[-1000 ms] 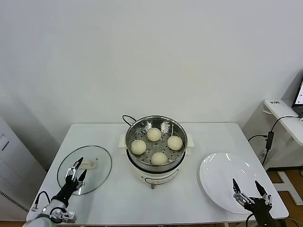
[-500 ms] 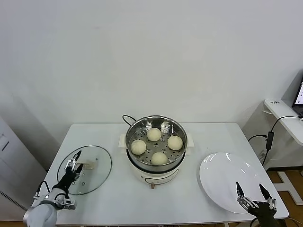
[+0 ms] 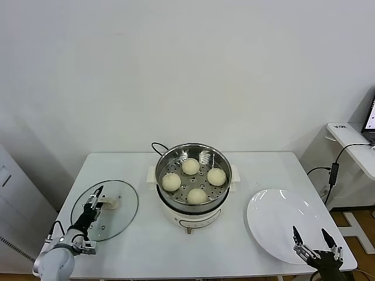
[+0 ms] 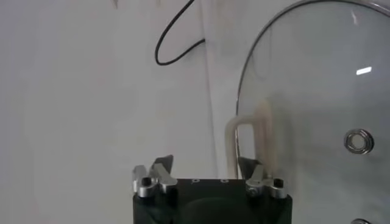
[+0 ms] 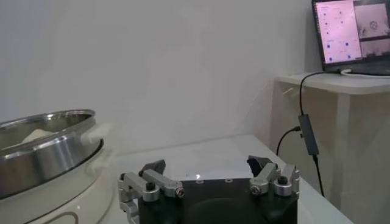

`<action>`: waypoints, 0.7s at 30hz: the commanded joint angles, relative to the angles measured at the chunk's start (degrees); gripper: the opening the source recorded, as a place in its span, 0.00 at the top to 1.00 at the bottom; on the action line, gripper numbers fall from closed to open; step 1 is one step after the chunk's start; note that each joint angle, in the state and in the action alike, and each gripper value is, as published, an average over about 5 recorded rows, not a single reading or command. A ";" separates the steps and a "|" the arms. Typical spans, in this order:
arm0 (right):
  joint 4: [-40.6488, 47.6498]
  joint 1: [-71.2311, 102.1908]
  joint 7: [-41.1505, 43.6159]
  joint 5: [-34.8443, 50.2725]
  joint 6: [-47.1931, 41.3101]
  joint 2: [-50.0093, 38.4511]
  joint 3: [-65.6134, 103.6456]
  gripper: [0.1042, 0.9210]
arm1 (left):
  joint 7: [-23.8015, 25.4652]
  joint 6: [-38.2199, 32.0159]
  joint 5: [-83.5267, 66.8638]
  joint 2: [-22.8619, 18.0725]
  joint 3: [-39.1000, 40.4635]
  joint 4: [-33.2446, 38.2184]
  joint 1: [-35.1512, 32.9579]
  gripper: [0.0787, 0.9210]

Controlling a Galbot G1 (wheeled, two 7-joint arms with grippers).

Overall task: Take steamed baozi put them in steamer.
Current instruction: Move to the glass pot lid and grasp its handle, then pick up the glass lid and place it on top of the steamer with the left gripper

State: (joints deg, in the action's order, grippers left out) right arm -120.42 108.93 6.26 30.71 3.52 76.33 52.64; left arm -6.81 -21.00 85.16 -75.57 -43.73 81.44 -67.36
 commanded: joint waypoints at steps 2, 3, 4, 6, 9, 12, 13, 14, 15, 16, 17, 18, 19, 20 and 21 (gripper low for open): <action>-0.07 0.11 0.23 -0.27 0.29 -0.02 0.00 0.12 | -0.70 -0.04 -4.01 0.03 0.28 0.26 -0.75 0.49; -0.08 0.11 0.23 -0.25 0.32 -0.04 0.03 0.12 | -0.97 -0.13 -4.94 0.04 0.36 0.51 -0.98 0.52; -0.08 0.11 0.23 -0.22 0.35 -0.05 0.06 0.12 | -1.23 -0.11 -5.80 0.07 0.41 0.90 -1.25 0.55; -0.08 0.08 0.21 -0.15 0.36 -0.08 0.08 0.12 | -1.61 0.12 -7.49 0.35 0.50 2.40 -1.90 0.62; -0.08 -0.21 0.18 -0.10 0.23 -0.30 -0.04 0.12 | -1.17 1.08 -9.51 1.50 0.69 6.00 -3.18 0.72; -0.08 -1.07 0.00 -0.10 -0.32 -1.05 -0.59 0.12 | 0.71 3.45 -12.69 3.79 1.10 10.98 -5.11 0.83; -0.08 -1.44 -0.09 -0.08 -0.61 -1.41 -0.86 0.12 | 1.42 4.31 -13.85 4.62 1.22 12.56 -5.73 0.86; -0.08 -1.86 -0.16 -0.03 -1.01 -1.84 -1.16 0.12 | 2.33 5.16 -15.16 5.58 1.32 14.15 -6.30 0.89; -0.07 -2.31 -0.23 0.11 -1.48 -2.36 -1.48 0.12 | 3.40 6.07 -16.65 6.57 1.39 15.64 -6.84 0.92; -0.06 -2.76 -0.27 0.33 -1.99 -2.89 -1.77 0.12 | 4.42 6.91 -18.10 7.52 1.43 17.02 -7.31 0.94; -0.03 -3.25 -0.30 0.78 -2.62 -3.59 -2.08 0.12 | 5.66 8.17 -19.80 8.63 1.48 18.53 -7.80 0.95; 0.03 -3.76 -0.36 1.34 -3.26 -4.37 -2.40 0.12 | 7.12 9.65 -21.85 9.81 1.60 20.22 -8.29 0.96; 0.15 -4.30 -0.41 2.00 -3.91 -5.19 -2.71 0.12 | 8.42 11.40 -23.65 10.98 1.76 21.77 -8.68 0.96; 0.36 -4.98 -0.47 2.69 -4.55 -6.15 -3.04 0.12 | 9.95 13.59 -25.75 12.23 2.09 23.52 -9.08 0.96; 0.77 -5.80 -0.51 3.35 -5.17 -7.14 -3.44 0.12 | 11.58 16.02 -28.19 13.63 2.55 25.52 -9.43 0.96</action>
State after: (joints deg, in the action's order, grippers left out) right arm -120.41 107.00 6.04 31.20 2.26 74.24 51.32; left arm -4.73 -16.78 72.98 -70.94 -42.36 91.50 -72.47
